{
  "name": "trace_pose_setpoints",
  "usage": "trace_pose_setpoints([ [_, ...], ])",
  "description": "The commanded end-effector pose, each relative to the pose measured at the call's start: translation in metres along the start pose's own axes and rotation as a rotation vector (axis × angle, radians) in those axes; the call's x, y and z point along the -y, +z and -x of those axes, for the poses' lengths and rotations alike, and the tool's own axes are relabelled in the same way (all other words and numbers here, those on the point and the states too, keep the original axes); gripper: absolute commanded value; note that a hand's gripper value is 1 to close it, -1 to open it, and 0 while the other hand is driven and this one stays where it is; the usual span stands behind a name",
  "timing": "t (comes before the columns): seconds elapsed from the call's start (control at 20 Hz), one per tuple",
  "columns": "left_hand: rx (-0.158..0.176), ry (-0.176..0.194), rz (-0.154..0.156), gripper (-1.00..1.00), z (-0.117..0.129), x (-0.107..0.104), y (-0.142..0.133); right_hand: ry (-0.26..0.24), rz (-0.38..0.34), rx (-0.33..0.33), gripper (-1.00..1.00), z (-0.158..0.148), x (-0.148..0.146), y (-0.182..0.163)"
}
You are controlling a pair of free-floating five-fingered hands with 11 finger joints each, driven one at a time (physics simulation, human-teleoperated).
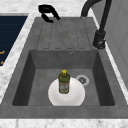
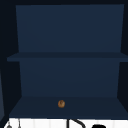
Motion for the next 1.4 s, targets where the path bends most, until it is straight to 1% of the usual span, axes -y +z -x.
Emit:
trace_pose_setpoints([
  [0.0,0.0,0.0,0.0,0.0,0.0,0.0,0.0,-0.004,-0.001,-0.009,1.0,-0.033,0.007,0.016],
  [0.15,0.0,0.0,0.0,0.0,0.0,0.0,0.0,-0.014,0.005,-0.017,1.0,-0.054,0.013,0.031],
  [0.35,0.0,0.0,0.0,0.0,0.0,0.0,0.0,-0.019,-0.01,-0.003,1.0,-0.084,0.023,0.057],
  [0.5,0.0,0.0,0.0,0.0,0.0,0.0,0.0,-0.008,-0.021,-0.001,1.0,-0.104,0.027,0.075],
  [0.95,0.0,0.0,0.0,0.0,0.0,0.0,0.0,-0.027,-0.016,-0.003,1.0,-0.153,0.041,0.13],
  [1.1,0.0,0.0,0.0,0.0,0.0,0.0,0.0,-0.012,-0.008,-0.008,1.0,-0.168,0.047,0.147],
  [1.2,0.0,0.0,0.0,0.0,0.0,0.0,0.0,0.006,-0.014,-0.009,1.0,-0.178,0.051,0.158],
  [1.35,0.0,0.0,0.0,0.0,0.0,0.0,0.0,0.017,-0.018,-0.012,1.0,-0.191,0.057,0.174],
])
